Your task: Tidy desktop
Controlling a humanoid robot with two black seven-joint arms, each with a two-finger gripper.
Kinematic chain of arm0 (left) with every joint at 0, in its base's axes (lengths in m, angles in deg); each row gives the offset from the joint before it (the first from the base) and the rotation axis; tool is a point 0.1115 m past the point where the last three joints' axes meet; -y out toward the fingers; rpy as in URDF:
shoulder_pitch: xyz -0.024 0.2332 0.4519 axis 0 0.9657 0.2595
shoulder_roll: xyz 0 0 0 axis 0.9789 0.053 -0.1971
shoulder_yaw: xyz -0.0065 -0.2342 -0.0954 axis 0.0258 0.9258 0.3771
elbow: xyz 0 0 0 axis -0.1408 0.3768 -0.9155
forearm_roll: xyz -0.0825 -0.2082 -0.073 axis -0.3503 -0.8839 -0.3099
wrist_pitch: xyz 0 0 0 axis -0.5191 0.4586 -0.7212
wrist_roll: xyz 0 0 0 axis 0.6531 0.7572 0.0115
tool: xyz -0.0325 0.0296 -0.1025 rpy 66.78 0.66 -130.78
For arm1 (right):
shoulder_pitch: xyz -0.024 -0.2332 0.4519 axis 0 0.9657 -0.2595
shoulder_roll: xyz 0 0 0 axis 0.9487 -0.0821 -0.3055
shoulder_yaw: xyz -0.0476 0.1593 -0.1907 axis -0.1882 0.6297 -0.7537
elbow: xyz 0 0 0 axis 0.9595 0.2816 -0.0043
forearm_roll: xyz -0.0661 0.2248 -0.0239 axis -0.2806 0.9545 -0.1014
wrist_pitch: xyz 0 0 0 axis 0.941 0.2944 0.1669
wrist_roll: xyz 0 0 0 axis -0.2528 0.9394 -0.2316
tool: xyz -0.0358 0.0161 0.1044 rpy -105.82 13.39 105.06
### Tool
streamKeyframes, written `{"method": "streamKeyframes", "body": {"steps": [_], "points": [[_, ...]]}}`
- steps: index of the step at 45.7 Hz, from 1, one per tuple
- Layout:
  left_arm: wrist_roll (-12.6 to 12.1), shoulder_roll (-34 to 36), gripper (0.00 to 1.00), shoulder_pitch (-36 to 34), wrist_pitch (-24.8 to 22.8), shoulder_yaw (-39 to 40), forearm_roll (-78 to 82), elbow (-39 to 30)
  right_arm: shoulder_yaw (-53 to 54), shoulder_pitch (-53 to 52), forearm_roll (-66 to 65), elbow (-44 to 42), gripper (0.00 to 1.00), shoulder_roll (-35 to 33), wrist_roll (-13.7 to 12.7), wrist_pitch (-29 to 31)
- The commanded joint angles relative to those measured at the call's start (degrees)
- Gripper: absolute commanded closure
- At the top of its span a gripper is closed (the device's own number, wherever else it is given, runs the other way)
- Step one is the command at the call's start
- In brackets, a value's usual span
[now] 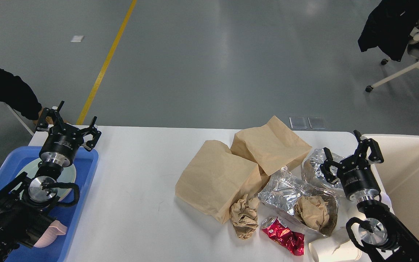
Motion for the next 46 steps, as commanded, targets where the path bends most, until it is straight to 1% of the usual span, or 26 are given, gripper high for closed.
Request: {"method": "streamKeyframes", "body": {"steps": [1, 46], "points": [[0.1, -0.1, 0.04, 0.0, 0.0, 0.0, 0.0, 0.0, 0.0, 0.0, 0.0, 0.0, 0.0, 0.0, 0.0, 0.0], [0.1, -0.1, 0.04, 0.1, -0.2, 0.0, 0.0, 0.0, 0.0, -0.1, 0.0, 0.0, 0.0, 0.0, 0.0, 0.0]]}}
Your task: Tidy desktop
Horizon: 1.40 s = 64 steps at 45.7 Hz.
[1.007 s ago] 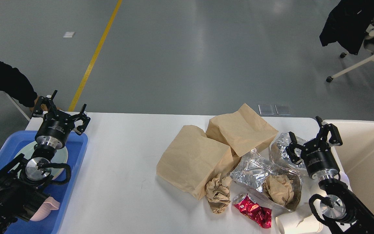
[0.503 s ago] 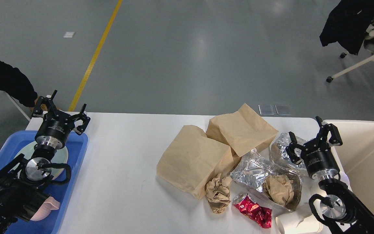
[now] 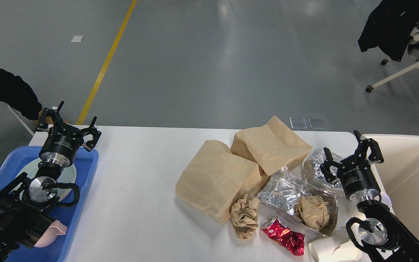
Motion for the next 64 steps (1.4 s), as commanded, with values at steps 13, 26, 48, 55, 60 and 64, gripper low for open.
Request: {"method": "streamKeyframes", "body": {"steps": [13, 26, 48, 55, 60, 64], "points": [[0.0, 0.0, 0.04, 0.0, 0.0, 0.0, 0.0, 0.0, 0.0, 0.0, 0.0, 0.0, 0.0, 0.0, 0.0, 0.0], [0.0, 0.0, 0.04, 0.0, 0.0, 0.0, 0.0, 0.0, 0.0, 0.0, 0.0, 0.0, 0.0, 0.0, 0.0, 0.0], [0.0, 0.0, 0.04, 0.0, 0.0, 0.0, 0.0, 0.0, 0.0, 0.0, 0.0, 0.0, 0.0, 0.0, 0.0, 0.0], [0.0, 0.0, 0.04, 0.0, 0.0, 0.0, 0.0, 0.0, 0.0, 0.0, 0.0, 0.0, 0.0, 0.0, 0.0, 0.0], [0.0, 0.0, 0.04, 0.0, 0.0, 0.0, 0.0, 0.0, 0.0, 0.0, 0.0, 0.0, 0.0, 0.0, 0.0, 0.0], [0.0, 0.0, 0.04, 0.0, 0.0, 0.0, 0.0, 0.0, 0.0, 0.0, 0.0, 0.0, 0.0, 0.0, 0.1, 0.0]]}}
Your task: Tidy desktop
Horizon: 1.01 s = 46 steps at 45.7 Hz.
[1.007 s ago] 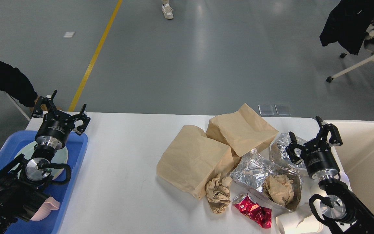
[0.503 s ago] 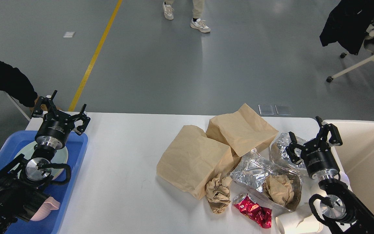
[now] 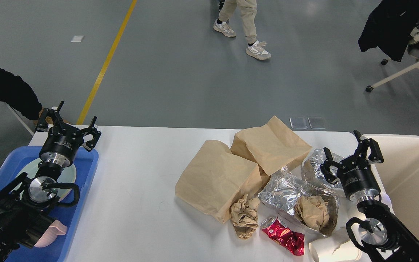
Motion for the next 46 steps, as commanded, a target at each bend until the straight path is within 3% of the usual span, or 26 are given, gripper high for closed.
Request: {"method": "streamKeyframes", "body": {"steps": [1, 46], "points": [[0.0, 0.0, 0.04, 0.0, 0.0, 0.0, 0.0, 0.0, 0.0, 0.0, 0.0, 0.0, 0.0, 0.0, 0.1, 0.0], [0.0, 0.0, 0.04, 0.0, 0.0, 0.0, 0.0, 0.0, 0.6, -3.1, 1.2, 0.4, 0.0, -1.8, 0.3, 0.0]]}}
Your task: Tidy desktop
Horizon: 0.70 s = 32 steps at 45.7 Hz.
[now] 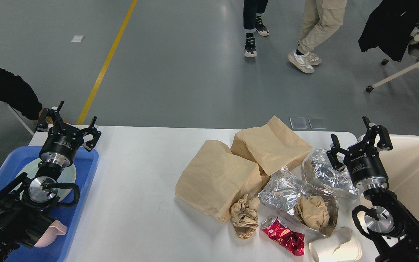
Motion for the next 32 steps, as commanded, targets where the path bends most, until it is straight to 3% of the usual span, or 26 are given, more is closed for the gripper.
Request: {"method": "streamKeyframes", "body": {"steps": [1, 32], "points": [[0.0, 0.0, 0.04, 0.0, 0.0, 0.0, 0.0, 0.0, -0.1, 0.0, 0.8, 0.3, 0.0, 0.1, 0.0, 0.0], [0.0, 0.0, 0.04, 0.0, 0.0, 0.0, 0.0, 0.0, -0.1, -1.1, 0.8, -0.2, 0.0, -0.3, 0.0, 0.0]]}}
